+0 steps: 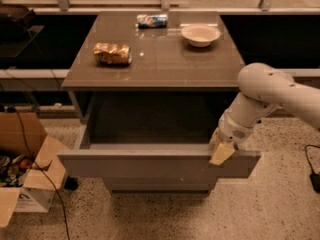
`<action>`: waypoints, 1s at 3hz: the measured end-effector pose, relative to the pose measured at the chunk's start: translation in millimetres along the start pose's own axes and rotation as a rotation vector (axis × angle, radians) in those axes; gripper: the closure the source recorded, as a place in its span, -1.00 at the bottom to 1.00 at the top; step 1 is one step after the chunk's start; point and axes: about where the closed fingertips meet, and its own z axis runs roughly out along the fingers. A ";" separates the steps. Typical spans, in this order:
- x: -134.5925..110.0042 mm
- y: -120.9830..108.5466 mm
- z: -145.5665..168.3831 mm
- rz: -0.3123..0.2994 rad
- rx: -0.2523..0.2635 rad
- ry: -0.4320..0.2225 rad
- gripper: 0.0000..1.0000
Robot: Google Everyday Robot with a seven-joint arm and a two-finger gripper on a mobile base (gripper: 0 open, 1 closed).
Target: Open top drawer
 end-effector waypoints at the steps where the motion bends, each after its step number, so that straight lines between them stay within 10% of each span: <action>1: 0.2 0.7 -1.2 0.001 -0.001 -0.001 0.16; 3: 1.4 38.2 25.1 0.078 -0.054 -0.073 -0.80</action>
Offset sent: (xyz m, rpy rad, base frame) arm -0.1388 0.0542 -0.0624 0.2817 0.2503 -0.2261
